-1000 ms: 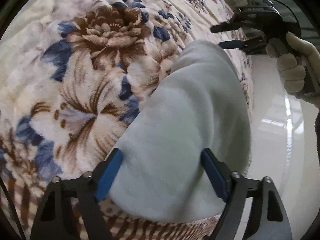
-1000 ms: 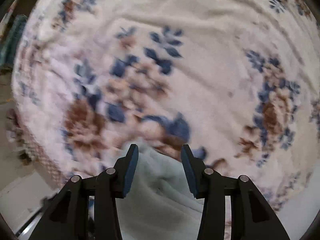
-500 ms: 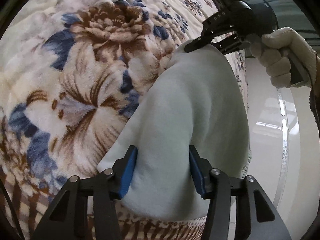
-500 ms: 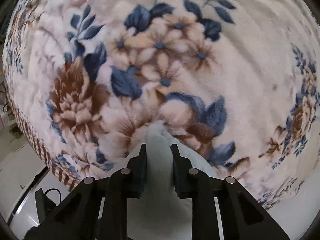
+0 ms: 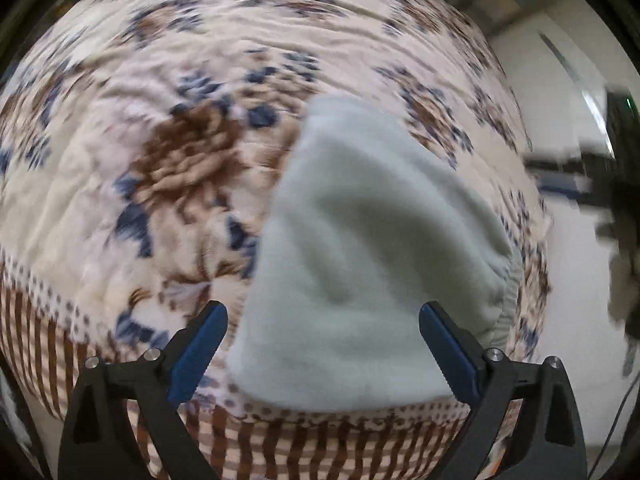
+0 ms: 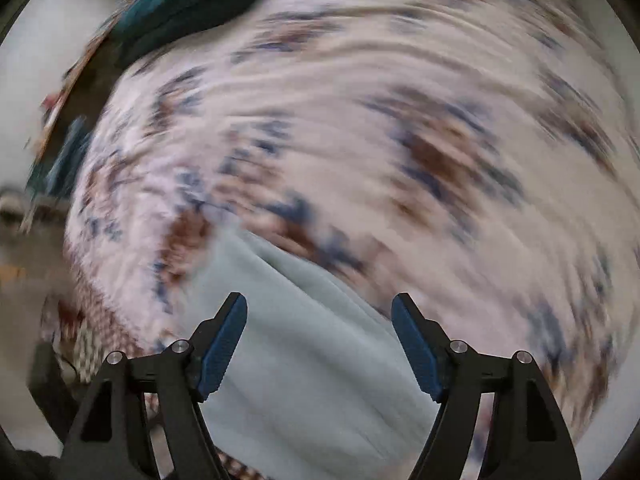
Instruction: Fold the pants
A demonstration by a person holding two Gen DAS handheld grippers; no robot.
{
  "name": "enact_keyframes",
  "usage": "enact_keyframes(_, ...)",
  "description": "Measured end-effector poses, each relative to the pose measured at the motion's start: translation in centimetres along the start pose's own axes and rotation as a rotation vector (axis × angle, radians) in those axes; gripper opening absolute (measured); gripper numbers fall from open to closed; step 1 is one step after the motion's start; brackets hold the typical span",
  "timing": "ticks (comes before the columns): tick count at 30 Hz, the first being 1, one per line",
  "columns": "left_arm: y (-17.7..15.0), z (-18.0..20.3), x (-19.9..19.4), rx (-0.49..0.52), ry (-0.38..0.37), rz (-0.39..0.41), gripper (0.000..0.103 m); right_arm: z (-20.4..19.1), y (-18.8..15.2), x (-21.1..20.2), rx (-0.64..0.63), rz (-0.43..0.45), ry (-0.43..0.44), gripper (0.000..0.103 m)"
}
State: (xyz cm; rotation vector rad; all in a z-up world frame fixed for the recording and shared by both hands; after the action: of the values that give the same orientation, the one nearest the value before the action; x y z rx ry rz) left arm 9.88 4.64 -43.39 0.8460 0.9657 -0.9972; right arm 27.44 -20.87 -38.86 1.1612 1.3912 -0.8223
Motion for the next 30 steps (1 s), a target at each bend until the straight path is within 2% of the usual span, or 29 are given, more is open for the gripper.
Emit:
enact_keyframes(1,-0.2,0.6,0.5,0.027,-0.005,-0.009,0.098,1.9,-3.1,0.2,0.063,-0.015,-0.001,0.077)
enact_keyframes(3,-1.0,2.1,1.5,0.081,-0.006,-0.029,0.098,4.4,-8.7,1.6,0.201,-0.05,0.053,0.078)
enact_keyframes(6,-2.6,3.8,3.5,0.159,0.028,-0.063,0.098,6.0,-16.0,4.6,0.41,-0.084,0.235,0.078)
enact_keyframes(7,-3.1,4.2,4.1,0.183,0.052,-0.07,0.098,5.8,-18.2,5.9,0.479,-0.086,0.327,0.078)
enact_keyframes(9,-3.6,4.6,5.1,0.226,0.092,-0.065,0.098,4.9,-20.9,8.1,0.562,-0.078,0.437,0.077)
enact_keyframes(10,-3.7,4.7,5.5,0.243,0.108,-0.06,0.098,4.3,-21.7,9.0,0.585,-0.069,0.471,0.071)
enact_keyframes(11,-3.6,4.6,5.8,0.255,0.121,-0.063,0.098,3.5,-22.4,10.0,0.588,-0.065,0.5,0.06)
enact_keyframes(12,-3.6,4.5,6.2,0.265,0.137,-0.066,0.098,2.8,-22.7,10.7,0.592,-0.066,0.517,0.033)
enact_keyframes(13,-3.5,4.3,6.5,0.271,0.151,-0.069,0.098,2.3,-23.1,11.3,0.583,-0.071,0.504,0.032)
enact_keyframes(14,-3.5,4.0,7.0,0.273,0.143,-0.09,0.098,2.3,-23.8,12.0,0.572,-0.084,0.432,0.032)
enact_keyframes(16,-3.8,4.0,7.7,0.271,0.128,-0.134,0.098,2.7,-25.4,13.7,0.612,-0.133,0.393,0.032)
enact_keyframes(18,-4.4,4.5,7.7,0.304,0.177,-0.127,0.098,2.1,-25.3,14.3,0.555,-0.168,0.383,0.034)
enact_keyframes(20,-4.5,5.0,7.4,0.344,0.201,-0.102,0.098,1.2,-23.4,12.3,0.434,-0.155,0.351,0.038)
enact_keyframes(21,-4.5,5.2,7.2,0.354,0.205,-0.093,0.099,1.2,-22.8,11.2,0.413,-0.133,0.337,0.046)
enact_keyframes(22,-4.4,5.2,7.2,0.352,0.203,-0.092,0.1,1.6,-21.9,9.5,0.404,-0.087,0.316,0.057)
enact_keyframes(23,-4.3,5.1,7.5,0.344,0.203,-0.094,0.101,2.3,-20.9,7.7,0.416,-0.015,0.311,0.062)
enact_keyframes(24,-4.2,4.9,7.8,0.334,0.204,-0.101,0.101,2.9,-20.2,6.8,0.431,0.032,0.323,0.071)
enact_keyframes(25,-4.1,4.9,8.1,0.326,0.205,-0.105,0.102,3.8,-19.2,5.8,0.46,0.097,0.347,0.075)
enact_keyframes(27,-4.2,4.8,8.5,0.332,0.215,-0.096,0.103,5.5,-16.8,6.1,0.487,0.147,0.387,0.075)
enact_keyframes(29,-4.7,4.8,8.9,0.352,0.231,-0.08,0.103,6.3,-14.7,8.2,0.497,0.125,0.415,0.075)
enact_keyframes(30,-4.9,4.9,9.0,0.362,0.241,-0.075,0.103,7.1,-14.1,9.2,0.506,0.098,0.437,0.066)
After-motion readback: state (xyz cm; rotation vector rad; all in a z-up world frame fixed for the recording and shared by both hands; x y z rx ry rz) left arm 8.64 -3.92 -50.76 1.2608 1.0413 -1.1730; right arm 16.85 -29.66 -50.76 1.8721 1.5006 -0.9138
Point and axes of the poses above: each gripper's, at about its wrist camera, not at the fingertips, and x roughly the way its jaws point, z to its right, y to its top, the point moved 2 cm from there along x, roughly the way its jaws point, and after that the axes turned 12 degrees about -x, right-handed, at the moved point
